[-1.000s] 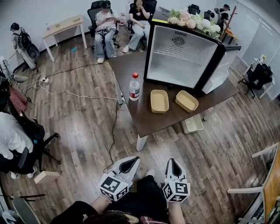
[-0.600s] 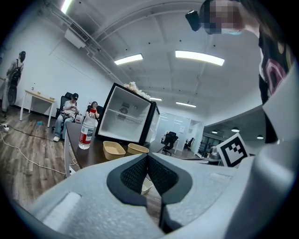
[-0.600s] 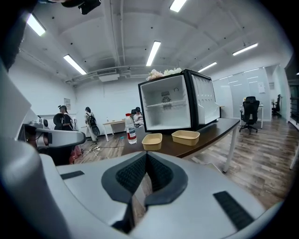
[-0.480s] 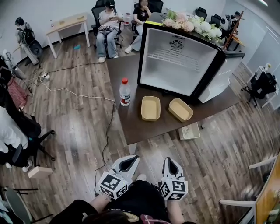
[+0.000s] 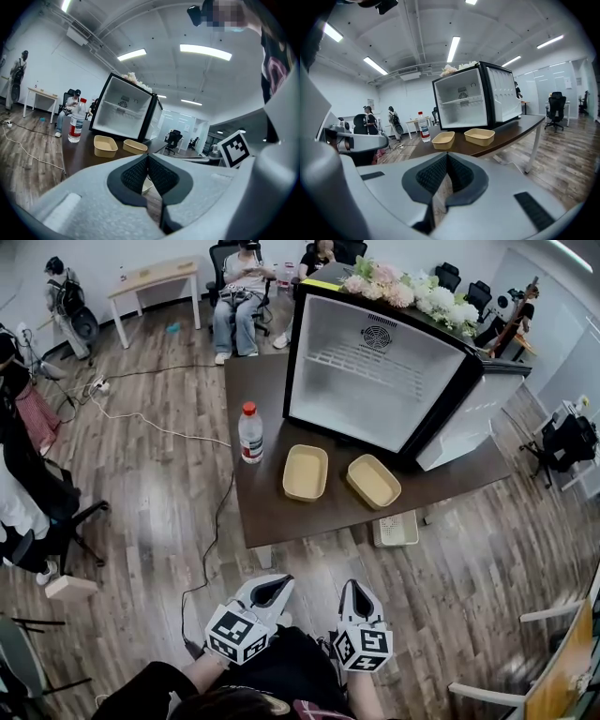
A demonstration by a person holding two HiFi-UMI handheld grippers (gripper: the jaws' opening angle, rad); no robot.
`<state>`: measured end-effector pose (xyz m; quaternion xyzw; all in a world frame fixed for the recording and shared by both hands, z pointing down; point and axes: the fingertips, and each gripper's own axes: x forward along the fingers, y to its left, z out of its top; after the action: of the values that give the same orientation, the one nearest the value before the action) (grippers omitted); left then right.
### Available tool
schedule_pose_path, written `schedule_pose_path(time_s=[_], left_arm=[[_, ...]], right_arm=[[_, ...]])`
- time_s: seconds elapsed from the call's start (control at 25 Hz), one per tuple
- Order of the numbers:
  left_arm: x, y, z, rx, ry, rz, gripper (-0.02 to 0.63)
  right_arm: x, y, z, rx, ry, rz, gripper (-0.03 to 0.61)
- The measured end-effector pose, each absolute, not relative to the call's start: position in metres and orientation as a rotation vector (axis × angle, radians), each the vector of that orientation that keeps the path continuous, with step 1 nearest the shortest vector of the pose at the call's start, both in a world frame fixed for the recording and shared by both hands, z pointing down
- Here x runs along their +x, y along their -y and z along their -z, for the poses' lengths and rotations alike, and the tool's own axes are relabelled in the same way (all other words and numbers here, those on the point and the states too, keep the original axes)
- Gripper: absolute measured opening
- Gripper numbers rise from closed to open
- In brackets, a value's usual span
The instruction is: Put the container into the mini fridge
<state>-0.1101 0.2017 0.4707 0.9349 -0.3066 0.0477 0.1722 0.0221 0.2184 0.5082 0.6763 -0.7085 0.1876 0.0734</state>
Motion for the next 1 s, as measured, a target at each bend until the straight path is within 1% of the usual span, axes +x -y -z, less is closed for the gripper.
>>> schedule_pose_path(time_s=[0.52,0.76,1.0], left_arm=[[-0.081,-0.177,-0.484,2.650,0.812,-0.182,0.008],[-0.056,-0.141,-0.485,2.675,0.763,-0.188,0.008],[-0.045,-0.096,-0.483,2.688,0.757,-0.176,0.008]], right_arm=[[0.061,-0.218,-0.533,2.145,1.999,-0.683,0.011],[0.083,-0.199,-0.531,2.192,1.944,-0.704,0.009],[0.090,-0.157,-0.526,2.189,1.941,-0.683,0.009]])
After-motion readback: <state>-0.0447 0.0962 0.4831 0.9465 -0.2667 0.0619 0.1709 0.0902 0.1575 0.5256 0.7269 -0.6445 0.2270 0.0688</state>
